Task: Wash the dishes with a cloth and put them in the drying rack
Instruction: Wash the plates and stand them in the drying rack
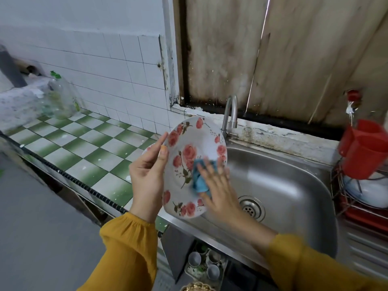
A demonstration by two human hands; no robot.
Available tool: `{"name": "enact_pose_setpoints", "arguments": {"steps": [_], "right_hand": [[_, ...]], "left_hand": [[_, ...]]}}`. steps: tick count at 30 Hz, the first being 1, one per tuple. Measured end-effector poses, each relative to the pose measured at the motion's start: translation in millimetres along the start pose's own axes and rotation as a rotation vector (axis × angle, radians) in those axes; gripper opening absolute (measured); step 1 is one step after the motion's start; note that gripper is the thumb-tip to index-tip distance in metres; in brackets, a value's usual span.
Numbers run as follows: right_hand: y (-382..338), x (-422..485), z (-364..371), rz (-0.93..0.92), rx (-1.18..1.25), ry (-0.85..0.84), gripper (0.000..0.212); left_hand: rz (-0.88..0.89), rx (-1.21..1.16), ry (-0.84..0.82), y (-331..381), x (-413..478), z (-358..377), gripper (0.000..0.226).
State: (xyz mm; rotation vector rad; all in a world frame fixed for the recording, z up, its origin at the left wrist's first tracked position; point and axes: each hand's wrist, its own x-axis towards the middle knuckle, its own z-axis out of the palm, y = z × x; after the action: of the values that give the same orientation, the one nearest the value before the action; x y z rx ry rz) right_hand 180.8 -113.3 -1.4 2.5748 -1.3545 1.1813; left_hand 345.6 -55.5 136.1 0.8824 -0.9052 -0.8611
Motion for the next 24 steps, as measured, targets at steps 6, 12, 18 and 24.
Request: {"name": "enact_pose_setpoints", "arguments": {"steps": [6,12,18,24], "right_hand": [[11,87,-53,0.343,0.132,0.367,0.064],[-72,90,-51,0.086,0.424,0.325,0.061],[-62,16,-26,-0.003,0.207,-0.125,0.055],[5,41,-33,0.434,0.052,0.133,0.061]], "left_hand": [[-0.060,-0.050,-0.062,-1,-9,13,0.039],[-0.035,-0.098,-0.061,-4,-12,28,0.041],[-0.029,-0.130,-0.009,10,8,14,0.036],[-0.064,-0.128,-0.080,8,0,19,0.046]]}}
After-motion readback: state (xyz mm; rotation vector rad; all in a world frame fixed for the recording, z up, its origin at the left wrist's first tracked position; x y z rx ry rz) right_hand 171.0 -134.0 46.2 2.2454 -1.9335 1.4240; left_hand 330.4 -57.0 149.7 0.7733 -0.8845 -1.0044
